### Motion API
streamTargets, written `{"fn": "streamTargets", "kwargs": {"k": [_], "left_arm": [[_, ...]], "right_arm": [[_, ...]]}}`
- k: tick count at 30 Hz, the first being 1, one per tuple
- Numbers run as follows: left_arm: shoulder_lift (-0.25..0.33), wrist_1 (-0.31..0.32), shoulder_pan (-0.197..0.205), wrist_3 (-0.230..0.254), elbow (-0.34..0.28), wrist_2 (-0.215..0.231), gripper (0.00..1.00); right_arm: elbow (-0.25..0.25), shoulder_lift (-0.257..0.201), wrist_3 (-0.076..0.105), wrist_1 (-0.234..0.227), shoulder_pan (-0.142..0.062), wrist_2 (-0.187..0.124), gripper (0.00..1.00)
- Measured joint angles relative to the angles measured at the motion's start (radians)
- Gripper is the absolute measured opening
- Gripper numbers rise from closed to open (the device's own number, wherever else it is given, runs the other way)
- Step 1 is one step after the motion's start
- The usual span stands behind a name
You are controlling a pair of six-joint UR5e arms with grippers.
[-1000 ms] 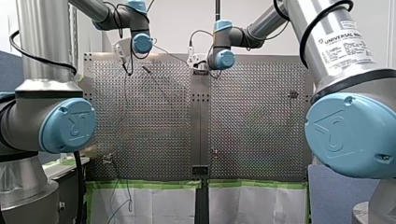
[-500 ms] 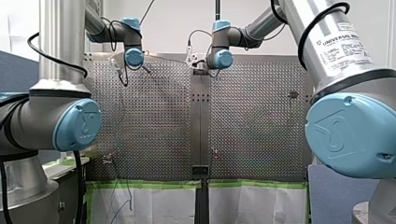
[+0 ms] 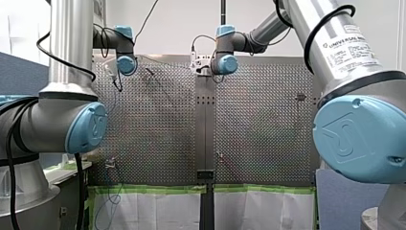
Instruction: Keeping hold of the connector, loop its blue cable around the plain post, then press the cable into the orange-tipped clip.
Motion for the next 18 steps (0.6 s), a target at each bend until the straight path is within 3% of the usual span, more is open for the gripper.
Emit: {"fn": "streamTargets", "kwargs": {"k": [10,18], "left_arm": [[-0.066,0.02,-0.001,-0.003,0.0,0.092,0.01],[-0.128,0.019,-0.003,0.006,-0.004,0.102,0.01]], "right_arm": [[0.0,0.033,-0.005,-0.021,-0.001,0.004,0.0],[0.0,0.054,-0.013,-0.029,0.001,0.027,0.0]]}}
